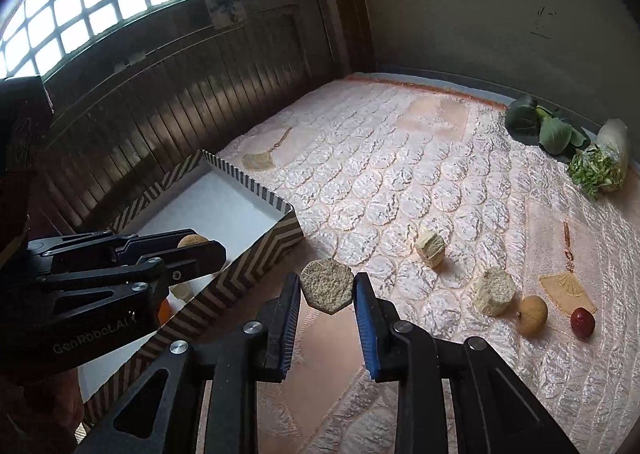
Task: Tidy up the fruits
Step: 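Carry the pear and hexagonal block over the white tray with both tools, then open both tools to release the pear and block into the tray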
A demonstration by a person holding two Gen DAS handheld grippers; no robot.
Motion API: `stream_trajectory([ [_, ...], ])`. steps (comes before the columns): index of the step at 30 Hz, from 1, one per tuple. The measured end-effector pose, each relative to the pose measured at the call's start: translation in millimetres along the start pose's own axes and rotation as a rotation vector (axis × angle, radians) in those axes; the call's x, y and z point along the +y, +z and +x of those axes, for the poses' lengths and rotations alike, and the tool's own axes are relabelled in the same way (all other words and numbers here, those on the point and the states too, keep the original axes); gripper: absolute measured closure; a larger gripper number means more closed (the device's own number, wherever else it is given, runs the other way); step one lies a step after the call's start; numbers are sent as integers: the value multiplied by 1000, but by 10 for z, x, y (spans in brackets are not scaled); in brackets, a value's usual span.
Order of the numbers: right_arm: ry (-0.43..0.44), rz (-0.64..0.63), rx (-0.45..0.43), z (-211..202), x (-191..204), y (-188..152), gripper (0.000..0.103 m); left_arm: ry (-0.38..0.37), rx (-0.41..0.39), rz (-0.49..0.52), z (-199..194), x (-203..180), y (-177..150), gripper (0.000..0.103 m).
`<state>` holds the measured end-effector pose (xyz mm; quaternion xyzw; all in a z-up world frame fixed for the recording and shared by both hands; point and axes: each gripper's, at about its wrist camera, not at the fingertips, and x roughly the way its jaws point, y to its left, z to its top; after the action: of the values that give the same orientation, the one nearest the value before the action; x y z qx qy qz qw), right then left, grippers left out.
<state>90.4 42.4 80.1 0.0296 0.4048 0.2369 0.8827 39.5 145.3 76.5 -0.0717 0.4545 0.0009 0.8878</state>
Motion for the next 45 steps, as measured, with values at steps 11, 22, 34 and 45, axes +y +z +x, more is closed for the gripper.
stream_trajectory([
  [11,63,-99,30,422,523,180,77,47,32,-118,150,634,83,78],
  [22,43,-111,68,864,567,301,77,92,55,-154,262,819,42,78],
  [34,31,-127,80,939,598,315,77,149,30,-152,272,784,27,75],
  [45,71,-86,38,738,551,256,73,205,-51,-148,90,706,-51,67],
])
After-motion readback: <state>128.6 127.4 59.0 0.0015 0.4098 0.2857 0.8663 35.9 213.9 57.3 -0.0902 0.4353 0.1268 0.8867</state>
